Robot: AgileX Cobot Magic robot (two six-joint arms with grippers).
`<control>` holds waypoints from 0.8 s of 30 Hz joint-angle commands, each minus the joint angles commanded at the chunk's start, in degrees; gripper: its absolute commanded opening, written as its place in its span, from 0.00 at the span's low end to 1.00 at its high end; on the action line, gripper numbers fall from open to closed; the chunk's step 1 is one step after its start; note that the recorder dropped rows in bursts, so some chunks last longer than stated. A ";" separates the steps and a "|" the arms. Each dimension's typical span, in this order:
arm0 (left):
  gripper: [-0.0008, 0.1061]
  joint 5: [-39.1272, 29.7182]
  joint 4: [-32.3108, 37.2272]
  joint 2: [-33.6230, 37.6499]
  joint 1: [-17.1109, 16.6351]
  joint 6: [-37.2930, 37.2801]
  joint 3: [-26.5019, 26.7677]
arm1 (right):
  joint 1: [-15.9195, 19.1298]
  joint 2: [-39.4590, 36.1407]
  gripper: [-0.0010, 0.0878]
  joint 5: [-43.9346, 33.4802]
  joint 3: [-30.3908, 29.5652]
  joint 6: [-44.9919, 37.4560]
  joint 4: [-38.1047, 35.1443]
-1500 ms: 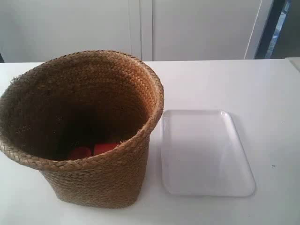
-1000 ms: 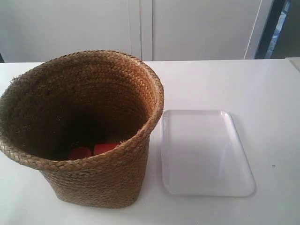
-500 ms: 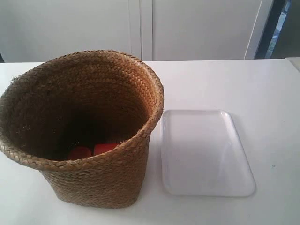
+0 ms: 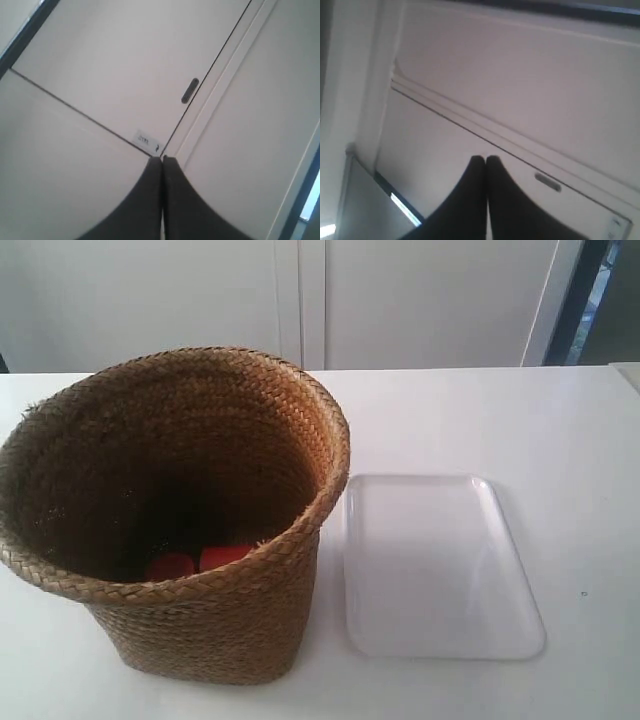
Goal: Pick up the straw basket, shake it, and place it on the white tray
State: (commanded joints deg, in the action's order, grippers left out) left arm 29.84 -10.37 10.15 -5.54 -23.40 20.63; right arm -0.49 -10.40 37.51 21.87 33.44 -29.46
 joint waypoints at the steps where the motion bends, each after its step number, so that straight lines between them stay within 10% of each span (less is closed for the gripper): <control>1: 0.01 -1.26 0.21 3.15 0.00 2.14 3.07 | 0.00 -3.31 0.01 -0.23 3.14 -1.70 3.33; 7: 0.01 -18.76 2.03 24.75 0.00 3.33 21.33 | -0.10 -27.05 0.01 -24.62 23.98 -4.76 30.00; 11: 0.01 -39.70 2.15 39.32 0.00 6.88 31.95 | -0.10 -42.26 0.01 -49.84 36.95 -5.71 31.51; 18: 0.01 -74.05 -6.73 53.45 0.00 27.09 49.00 | -1.97 -59.18 0.01 -90.39 55.59 -35.47 10.06; 24: 0.01 -88.61 -11.81 57.93 0.00 29.69 57.66 | -6.93 -66.45 0.01 -104.05 62.32 -39.81 1.20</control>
State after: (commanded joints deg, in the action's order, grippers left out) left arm -58.77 -22.18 68.08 -5.54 6.29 78.29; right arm -7.42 -76.85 -66.54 84.19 -6.37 -28.26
